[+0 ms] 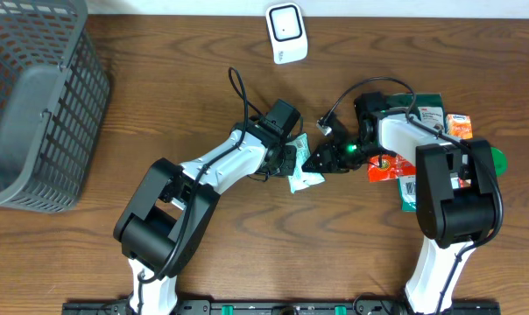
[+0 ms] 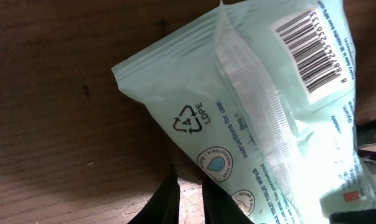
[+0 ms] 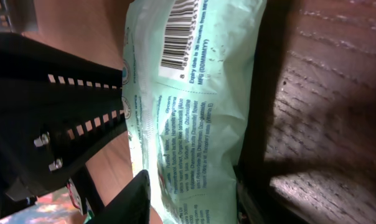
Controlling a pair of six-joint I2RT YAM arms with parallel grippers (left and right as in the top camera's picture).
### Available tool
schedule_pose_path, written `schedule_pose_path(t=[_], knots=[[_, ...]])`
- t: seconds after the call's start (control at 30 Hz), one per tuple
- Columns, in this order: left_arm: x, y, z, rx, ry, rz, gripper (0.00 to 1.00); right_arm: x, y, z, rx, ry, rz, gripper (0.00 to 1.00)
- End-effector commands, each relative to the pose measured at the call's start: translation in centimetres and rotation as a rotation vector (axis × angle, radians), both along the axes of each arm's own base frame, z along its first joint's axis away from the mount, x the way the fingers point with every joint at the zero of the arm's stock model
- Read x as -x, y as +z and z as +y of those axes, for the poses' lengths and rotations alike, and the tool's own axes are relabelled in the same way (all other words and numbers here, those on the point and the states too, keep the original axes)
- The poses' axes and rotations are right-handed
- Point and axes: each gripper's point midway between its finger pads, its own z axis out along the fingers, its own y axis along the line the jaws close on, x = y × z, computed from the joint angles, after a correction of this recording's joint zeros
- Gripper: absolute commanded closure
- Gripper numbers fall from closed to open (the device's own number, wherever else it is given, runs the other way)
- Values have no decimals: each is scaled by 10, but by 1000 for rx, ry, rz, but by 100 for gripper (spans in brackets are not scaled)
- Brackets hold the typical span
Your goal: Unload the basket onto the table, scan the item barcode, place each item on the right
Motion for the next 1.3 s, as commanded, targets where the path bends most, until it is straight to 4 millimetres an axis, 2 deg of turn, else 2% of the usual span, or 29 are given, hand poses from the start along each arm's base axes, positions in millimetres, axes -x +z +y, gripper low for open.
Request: schedule_pose_path(t=[0.0, 0.17, 0.37, 0.5, 0.6, 0.7, 0.9, 1.07, 1.27], knots=[[8, -16, 3, -26, 4, 36, 84, 9, 1, 12, -34, 10, 32, 66], [8, -16, 3, -26, 4, 35, 84, 9, 1, 12, -34, 11, 32, 71], [9, -16, 4, -27, 4, 37, 84, 10, 1, 16, -35, 24, 25, 66], [9, -17, 4, -29, 4, 38, 84, 12, 1, 22, -36, 42, 17, 66], [11, -19, 6, -33, 5, 40, 84, 13, 1, 25, -37, 51, 13, 71], [13, -22, 8, -38, 5, 46, 84, 13, 1, 25, -37, 51, 12, 87], [6, -19, 16, -76, 10, 9, 84, 14, 0, 23, -26, 49, 16, 88], [-16, 12, 35, -118, 66, -95, 84, 14, -9, 14, 53, 47, 17, 90], [-29, 61, 33, -40, 91, -203, 84, 13, -11, 8, 103, 46, 23, 86]])
